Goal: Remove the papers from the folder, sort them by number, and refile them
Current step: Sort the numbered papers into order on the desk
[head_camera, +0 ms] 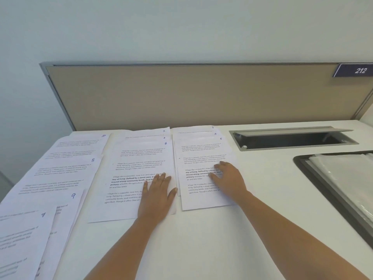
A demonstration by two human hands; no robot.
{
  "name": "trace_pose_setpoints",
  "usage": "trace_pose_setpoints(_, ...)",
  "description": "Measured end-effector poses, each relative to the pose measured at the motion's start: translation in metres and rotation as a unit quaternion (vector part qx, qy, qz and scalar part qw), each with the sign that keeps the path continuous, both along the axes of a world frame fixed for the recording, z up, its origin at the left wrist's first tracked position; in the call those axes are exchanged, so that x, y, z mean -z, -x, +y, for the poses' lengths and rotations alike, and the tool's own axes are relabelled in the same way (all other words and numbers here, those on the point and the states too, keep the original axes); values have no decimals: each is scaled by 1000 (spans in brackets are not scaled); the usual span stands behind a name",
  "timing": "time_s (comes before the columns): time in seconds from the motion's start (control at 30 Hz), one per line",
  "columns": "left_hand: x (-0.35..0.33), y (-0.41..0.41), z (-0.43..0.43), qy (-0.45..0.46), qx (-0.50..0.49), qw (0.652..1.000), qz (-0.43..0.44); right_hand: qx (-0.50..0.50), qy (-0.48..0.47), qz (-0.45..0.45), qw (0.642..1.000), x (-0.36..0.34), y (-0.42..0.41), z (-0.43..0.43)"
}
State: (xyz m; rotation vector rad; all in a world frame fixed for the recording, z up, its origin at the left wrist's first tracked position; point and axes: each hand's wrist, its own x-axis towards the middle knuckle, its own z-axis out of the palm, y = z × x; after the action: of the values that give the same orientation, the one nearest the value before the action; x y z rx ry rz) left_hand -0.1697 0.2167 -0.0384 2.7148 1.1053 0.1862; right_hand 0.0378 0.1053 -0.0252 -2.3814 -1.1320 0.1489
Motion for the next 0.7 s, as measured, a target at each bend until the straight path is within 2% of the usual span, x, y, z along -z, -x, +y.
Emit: trace_pose_setpoints(0.7, -4, 2, 1, 30, 4, 1000, -3, -10, -3, 2, 1000, 1, 6, 6)
